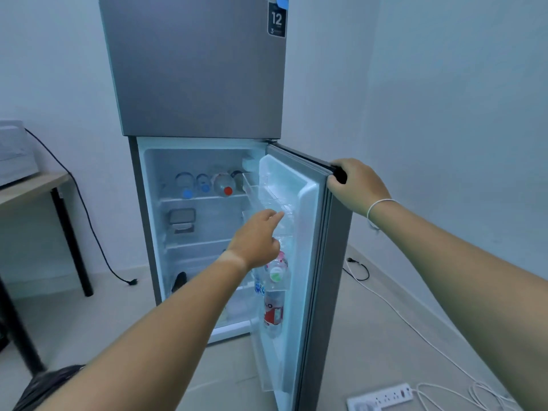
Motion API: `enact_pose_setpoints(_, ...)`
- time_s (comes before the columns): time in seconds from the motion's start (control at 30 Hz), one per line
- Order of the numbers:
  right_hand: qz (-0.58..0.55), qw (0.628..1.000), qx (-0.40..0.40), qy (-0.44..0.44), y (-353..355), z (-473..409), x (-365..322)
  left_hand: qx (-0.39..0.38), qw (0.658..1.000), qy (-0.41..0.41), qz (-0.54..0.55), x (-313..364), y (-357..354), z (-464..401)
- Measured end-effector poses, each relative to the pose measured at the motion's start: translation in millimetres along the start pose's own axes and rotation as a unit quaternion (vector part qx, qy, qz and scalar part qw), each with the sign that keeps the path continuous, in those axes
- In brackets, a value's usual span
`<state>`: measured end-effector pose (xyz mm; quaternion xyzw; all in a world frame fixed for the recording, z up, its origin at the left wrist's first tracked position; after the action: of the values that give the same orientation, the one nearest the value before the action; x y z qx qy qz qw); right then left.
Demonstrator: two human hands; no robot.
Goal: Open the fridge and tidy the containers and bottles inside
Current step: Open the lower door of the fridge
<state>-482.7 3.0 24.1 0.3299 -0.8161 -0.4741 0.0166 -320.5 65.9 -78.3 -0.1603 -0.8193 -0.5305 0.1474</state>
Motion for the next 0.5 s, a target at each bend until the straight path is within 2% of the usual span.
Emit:
enact_pose_setpoints(0.2, 0.064, 0.997, -0.002, -0.038, 6.7, -5.9, 32.4, -0.049, 0.998, -0.03, 0.014, 22.2, -17.5, -11.5)
enact_pose_setpoints(0.3, 0.081, 0.995, 0.029, -0.045, 11.9, -8.5, 36.5, -0.062, 0.997, -0.044, 0.008, 18.7, -21.4, -11.7)
enact_pose_setpoints(0.4, 0.072, 0.996, 0.034, -0.03, 9.3, -14.6, 23.7, -0.042, 0.999, -0.006, 0.026, -4.1, -14.7, -10.1)
enact_pose_setpoints(0.5, 0.147, 0.988, 0.03, 0.027, -11.1, -23.5, 0.5, -0.046, 0.998, 0.044, 0.021, -37.2, -9.5, -5.9)
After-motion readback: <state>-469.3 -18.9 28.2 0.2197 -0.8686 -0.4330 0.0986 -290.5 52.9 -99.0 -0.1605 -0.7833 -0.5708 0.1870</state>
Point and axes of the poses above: each hand's wrist, its own z-axis away from the middle knuckle, its own y-axis out of the back of the hand, x = y × z, the point moved 6 cm from there along -z, towards the middle knuckle, and after that the axes turned 8 degrees about z, right-handed, at the moved point
